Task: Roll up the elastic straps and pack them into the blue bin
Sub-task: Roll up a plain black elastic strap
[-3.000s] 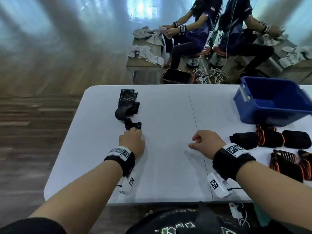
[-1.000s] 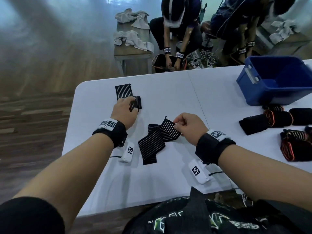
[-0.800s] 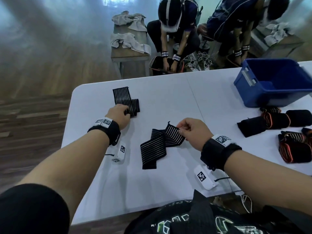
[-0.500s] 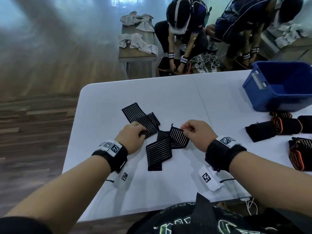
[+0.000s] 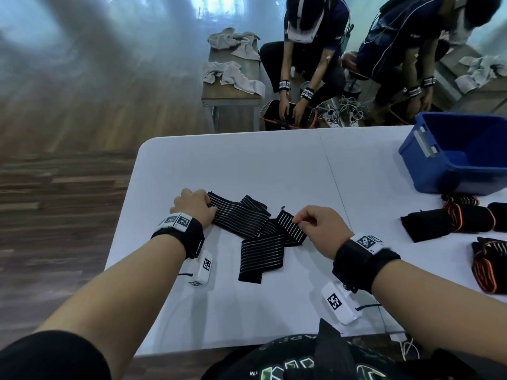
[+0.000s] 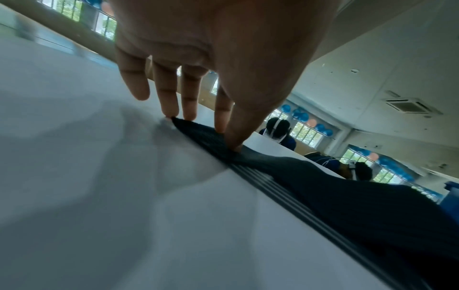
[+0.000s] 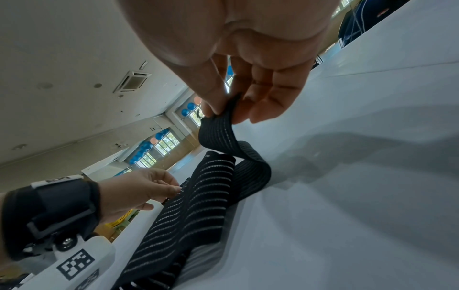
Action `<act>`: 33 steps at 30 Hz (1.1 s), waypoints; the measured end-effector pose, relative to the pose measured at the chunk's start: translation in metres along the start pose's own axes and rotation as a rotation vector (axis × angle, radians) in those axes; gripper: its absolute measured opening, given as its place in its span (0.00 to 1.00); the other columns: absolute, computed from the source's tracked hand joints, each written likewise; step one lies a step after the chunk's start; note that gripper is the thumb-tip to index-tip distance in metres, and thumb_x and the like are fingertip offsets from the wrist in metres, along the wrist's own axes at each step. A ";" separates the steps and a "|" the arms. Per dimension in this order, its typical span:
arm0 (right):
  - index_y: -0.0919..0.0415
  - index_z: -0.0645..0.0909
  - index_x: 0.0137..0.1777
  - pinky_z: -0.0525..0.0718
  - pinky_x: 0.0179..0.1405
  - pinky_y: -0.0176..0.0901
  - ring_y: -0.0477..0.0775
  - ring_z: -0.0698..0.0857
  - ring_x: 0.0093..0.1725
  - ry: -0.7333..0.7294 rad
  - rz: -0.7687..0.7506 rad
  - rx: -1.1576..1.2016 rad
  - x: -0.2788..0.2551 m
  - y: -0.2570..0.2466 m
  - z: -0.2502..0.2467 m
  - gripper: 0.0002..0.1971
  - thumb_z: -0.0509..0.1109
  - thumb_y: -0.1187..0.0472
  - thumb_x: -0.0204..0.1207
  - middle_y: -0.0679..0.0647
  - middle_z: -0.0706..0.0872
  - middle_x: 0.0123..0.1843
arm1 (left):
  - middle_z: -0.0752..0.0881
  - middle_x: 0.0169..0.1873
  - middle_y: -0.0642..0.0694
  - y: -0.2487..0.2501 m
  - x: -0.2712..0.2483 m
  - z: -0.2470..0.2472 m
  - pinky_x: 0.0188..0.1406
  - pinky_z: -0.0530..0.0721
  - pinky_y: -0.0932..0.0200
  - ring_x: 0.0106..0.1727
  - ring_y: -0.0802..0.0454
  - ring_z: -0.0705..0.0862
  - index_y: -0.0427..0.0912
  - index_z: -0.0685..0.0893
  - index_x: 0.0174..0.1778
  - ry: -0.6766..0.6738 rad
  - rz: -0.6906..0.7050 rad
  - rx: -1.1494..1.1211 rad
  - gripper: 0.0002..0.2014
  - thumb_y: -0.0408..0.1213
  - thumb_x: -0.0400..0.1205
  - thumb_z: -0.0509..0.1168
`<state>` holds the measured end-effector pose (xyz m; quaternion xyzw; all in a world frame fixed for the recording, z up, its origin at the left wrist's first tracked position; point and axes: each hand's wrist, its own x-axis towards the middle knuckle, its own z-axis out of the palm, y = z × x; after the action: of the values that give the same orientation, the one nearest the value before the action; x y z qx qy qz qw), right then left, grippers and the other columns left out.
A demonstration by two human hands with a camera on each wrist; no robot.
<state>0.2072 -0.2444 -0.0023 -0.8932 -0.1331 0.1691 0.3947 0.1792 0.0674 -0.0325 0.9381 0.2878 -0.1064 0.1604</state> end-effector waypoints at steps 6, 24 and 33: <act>0.49 0.86 0.46 0.80 0.44 0.34 0.47 0.87 0.42 0.000 0.024 0.027 -0.005 -0.002 -0.015 0.08 0.70 0.65 0.78 0.43 0.88 0.42 | 0.87 0.49 0.47 -0.003 -0.003 0.004 0.48 0.82 0.60 0.49 0.49 0.86 0.56 0.84 0.37 0.043 0.028 -0.233 0.09 0.37 0.77 0.74; 0.46 0.87 0.48 0.85 0.49 0.34 0.39 0.87 0.46 -0.061 -0.285 0.197 -0.026 -0.020 -0.096 0.20 0.64 0.74 0.74 0.43 0.90 0.47 | 0.87 0.38 0.53 0.096 -0.127 -0.044 0.46 0.82 0.65 0.40 0.57 0.86 0.55 0.91 0.36 0.363 0.278 -0.578 0.12 0.30 0.73 0.79; 0.48 0.88 0.46 0.89 0.49 0.62 0.62 0.88 0.44 -0.118 -0.370 0.358 -0.032 -0.021 -0.136 0.12 0.71 0.69 0.77 0.55 0.90 0.42 | 0.93 0.37 0.46 0.168 -0.184 -0.045 0.43 0.88 0.63 0.39 0.55 0.91 0.47 0.93 0.45 0.290 0.226 -0.914 0.12 0.24 0.75 0.76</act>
<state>0.2308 -0.3322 0.1057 -0.7582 -0.2849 0.1666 0.5622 0.1313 -0.1408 0.1033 0.8022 0.2209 0.1807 0.5245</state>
